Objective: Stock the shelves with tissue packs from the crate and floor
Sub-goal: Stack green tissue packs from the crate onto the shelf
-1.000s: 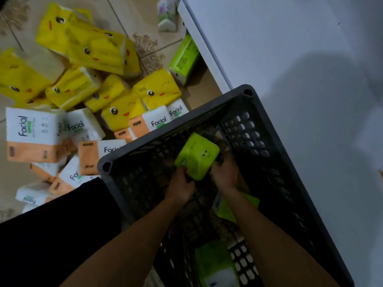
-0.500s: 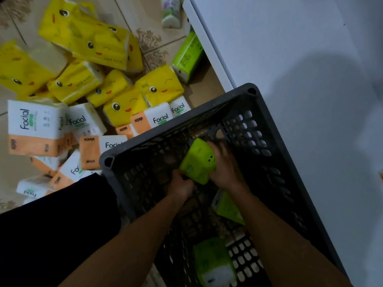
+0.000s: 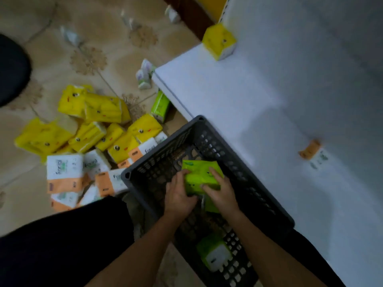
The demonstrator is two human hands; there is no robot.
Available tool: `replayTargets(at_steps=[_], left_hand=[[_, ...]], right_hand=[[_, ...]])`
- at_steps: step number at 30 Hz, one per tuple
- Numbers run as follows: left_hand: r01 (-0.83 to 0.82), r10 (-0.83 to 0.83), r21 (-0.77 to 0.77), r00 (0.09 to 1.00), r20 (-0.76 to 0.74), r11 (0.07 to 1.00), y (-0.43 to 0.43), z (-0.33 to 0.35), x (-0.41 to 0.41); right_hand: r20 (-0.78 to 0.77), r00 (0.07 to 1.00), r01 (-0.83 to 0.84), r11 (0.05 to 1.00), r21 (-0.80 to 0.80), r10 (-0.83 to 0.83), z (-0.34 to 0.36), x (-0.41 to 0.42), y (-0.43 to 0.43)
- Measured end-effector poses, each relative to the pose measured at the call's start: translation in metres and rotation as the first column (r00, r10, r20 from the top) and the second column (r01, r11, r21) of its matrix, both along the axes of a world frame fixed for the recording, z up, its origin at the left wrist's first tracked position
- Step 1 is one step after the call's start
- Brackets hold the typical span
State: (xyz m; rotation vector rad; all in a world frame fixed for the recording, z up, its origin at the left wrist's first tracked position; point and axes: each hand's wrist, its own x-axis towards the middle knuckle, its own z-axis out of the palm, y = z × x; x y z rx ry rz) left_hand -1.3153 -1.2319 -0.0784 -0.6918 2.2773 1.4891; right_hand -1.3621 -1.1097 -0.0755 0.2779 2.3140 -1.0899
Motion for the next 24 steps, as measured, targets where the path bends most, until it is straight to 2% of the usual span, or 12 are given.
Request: replayTargets(at_steps=[4,10,18,24], left_hand=[[0.065,-0.068,-0.018,0.956,-0.285,0.998,-0.041,0.091,-0.003],[0.132,-0.148,-0.069,0.811,-0.567,0.989,-0.085,0.237,-0.015],[0.131,-0.187,-0.134,0.645,-0.741,0.982,-0.095,0.367,-0.021],[0.073,-0.198,-0.189,0.552,-0.81,0.979,-0.074,0.421,-0.03]], right_hand=[[-0.185,0.982,0.026,0.999,-0.047,-0.034,0.099,0.008,-0.014],[-0.522,0.853,-0.032,0.996,-0.085,-0.017,0.246,0.017,-0.03],[-0.717,0.697,-0.066,0.995,-0.069,-0.003,0.381,0.031,-0.03],[-0.735,0.666,0.024,0.988,-0.153,-0.13,0.435,0.024,-0.008]])
